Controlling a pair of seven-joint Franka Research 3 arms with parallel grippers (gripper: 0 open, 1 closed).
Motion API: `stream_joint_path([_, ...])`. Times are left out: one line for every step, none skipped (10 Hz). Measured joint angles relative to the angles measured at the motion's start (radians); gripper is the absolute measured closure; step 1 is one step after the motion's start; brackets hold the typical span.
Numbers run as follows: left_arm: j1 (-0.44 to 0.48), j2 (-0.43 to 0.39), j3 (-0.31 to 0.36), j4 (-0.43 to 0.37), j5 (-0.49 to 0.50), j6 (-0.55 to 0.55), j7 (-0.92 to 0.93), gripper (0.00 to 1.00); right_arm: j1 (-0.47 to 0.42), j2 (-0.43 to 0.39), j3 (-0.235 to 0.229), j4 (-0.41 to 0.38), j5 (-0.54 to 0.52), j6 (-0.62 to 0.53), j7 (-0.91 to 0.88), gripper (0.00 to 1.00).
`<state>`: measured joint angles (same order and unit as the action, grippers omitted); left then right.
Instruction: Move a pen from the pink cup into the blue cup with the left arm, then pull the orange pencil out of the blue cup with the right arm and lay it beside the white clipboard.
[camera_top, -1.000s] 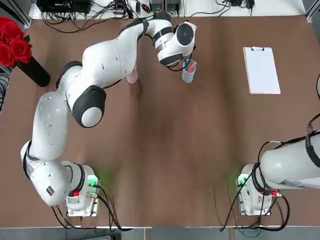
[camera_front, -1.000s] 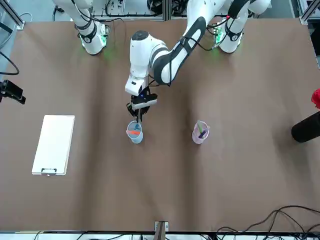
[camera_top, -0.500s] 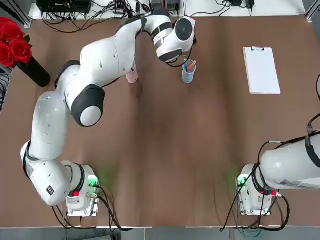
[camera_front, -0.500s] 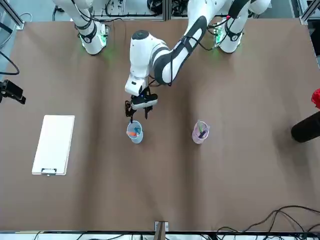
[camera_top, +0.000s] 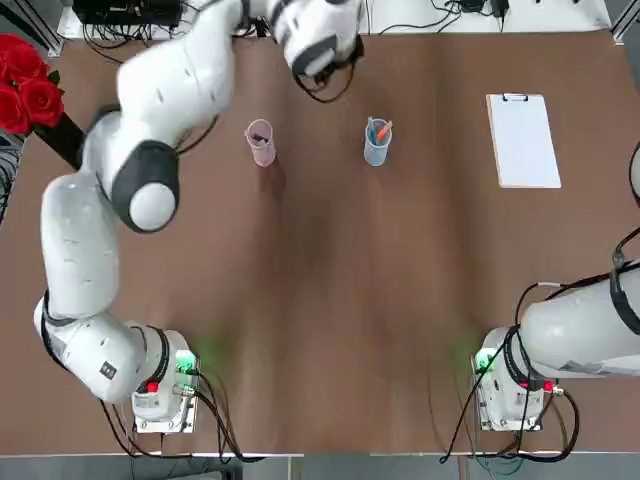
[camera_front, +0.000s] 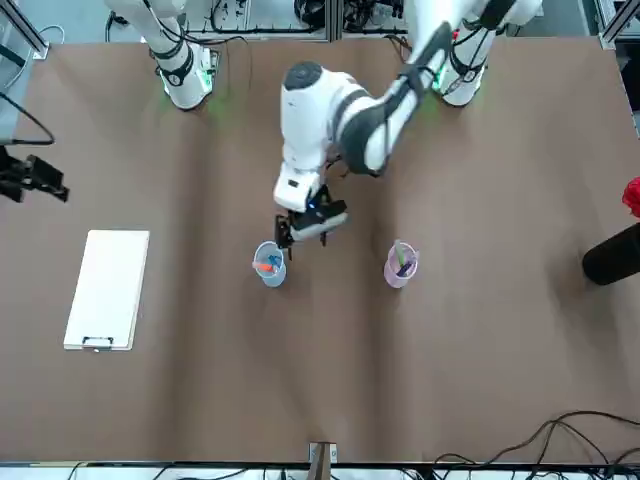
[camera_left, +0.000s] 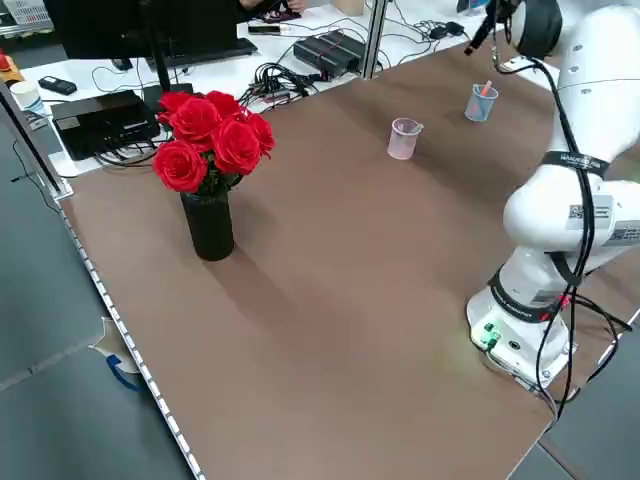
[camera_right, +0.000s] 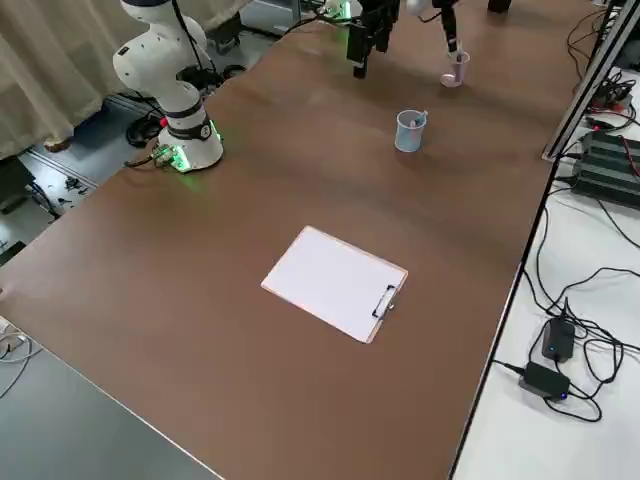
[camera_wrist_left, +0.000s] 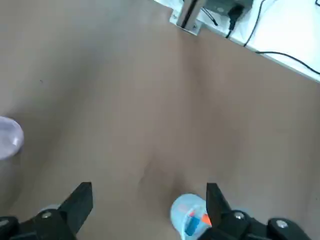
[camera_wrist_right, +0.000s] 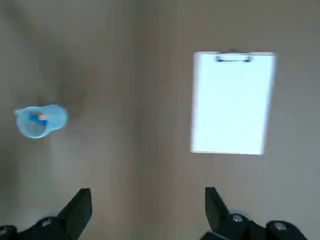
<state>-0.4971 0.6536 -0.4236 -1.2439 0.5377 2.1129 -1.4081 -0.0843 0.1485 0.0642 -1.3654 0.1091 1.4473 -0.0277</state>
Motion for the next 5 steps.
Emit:
stream_joint_path([0.121,-0.017,-0.099,-0.016,-0.005,-0.030,0.065,0.00,0.003,0.018,0.000,-0.020,0.084,0.021,0.000,0.00])
stream_joint_path([0.248,-0.031,-0.208,-0.029,-0.006,-0.082,0.134,0.00,0.010,0.043,0.001,-0.060,0.153,0.082,-0.002,0.00])
stream_joint_path([0.363,-0.046,-0.300,-0.037,-0.008,-0.152,0.208,0.00,0.035,0.068,0.003,-0.131,0.200,0.187,-0.004,0.00])
stream_joint_path([0.432,-0.066,-0.343,-0.042,-0.015,-0.219,0.275,0.00,0.082,0.087,0.004,-0.219,0.220,0.317,-0.005,0.00])
stream_joint_path([0.452,-0.090,-0.338,-0.043,-0.037,-0.260,0.324,0.00,0.144,0.103,0.007,-0.309,0.227,0.444,-0.005,0.00])
